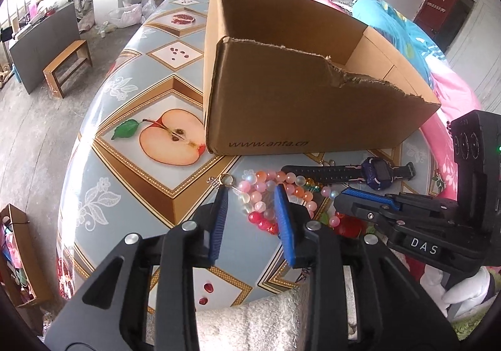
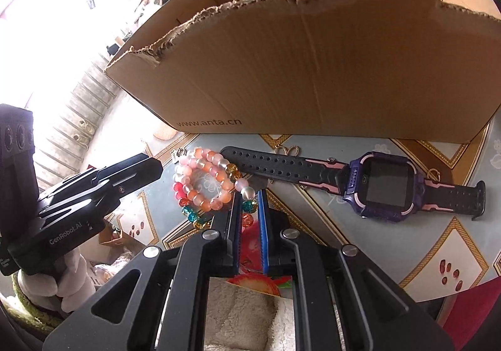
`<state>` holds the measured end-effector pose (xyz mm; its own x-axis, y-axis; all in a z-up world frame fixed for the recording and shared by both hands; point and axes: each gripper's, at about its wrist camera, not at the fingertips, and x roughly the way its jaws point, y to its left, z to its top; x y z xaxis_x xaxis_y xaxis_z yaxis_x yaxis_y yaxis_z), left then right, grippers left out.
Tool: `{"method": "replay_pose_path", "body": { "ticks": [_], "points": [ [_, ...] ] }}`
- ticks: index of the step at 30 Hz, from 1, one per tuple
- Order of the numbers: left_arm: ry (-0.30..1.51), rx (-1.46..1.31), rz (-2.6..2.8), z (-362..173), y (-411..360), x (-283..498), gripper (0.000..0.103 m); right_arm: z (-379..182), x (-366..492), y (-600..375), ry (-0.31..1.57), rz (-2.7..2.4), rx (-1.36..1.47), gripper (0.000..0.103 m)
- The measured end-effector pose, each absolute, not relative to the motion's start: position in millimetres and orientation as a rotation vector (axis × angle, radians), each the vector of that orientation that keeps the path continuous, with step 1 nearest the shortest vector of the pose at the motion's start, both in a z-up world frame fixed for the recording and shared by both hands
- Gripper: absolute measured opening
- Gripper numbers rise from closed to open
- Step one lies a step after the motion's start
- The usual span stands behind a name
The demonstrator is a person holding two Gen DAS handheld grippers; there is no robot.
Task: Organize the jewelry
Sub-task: 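Close the right gripper on the multicolour bead bracelet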
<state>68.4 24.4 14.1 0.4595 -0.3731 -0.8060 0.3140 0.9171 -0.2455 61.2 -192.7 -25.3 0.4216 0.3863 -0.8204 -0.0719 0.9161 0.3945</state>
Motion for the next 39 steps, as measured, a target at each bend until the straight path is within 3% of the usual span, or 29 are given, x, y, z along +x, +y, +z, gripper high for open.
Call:
{"method": "replay_pose_path", "body": {
  "ticks": [5, 7, 19, 21, 27, 36, 39],
  "points": [
    [1.074, -0.054, -0.416, -1, 19, 80, 0.028, -29, 68, -185, 1.112, 0.302, 0.303, 0.010],
    [1.103, -0.051, -0.410, -6, 18, 84, 0.022, -29, 70, -184, 1.114, 0.306, 0.297, 0.010],
    [1.116, -0.112, -0.421, -10, 20, 93, 0.015, -37, 81, -179, 1.119, 0.347, 0.301, 0.010],
    [1.103, -0.151, -0.428, -9, 27, 93, 0.007, -39, 78, -183, 1.116, 0.351, 0.309, 0.010],
    [1.109, -0.180, -0.419, -12, 32, 92, 0.007, -41, 79, -186, 1.106, 0.359, 0.323, 0.010],
    [1.000, -0.184, -0.462, 23, 31, 76, 0.006, -25, 67, -205, 1.035, 0.365, 0.326, 0.010],
    [0.973, -0.188, -0.482, 38, 30, 70, 0.000, -17, 63, -210, 1.011, 0.372, 0.329, 0.010]
  ]
}}
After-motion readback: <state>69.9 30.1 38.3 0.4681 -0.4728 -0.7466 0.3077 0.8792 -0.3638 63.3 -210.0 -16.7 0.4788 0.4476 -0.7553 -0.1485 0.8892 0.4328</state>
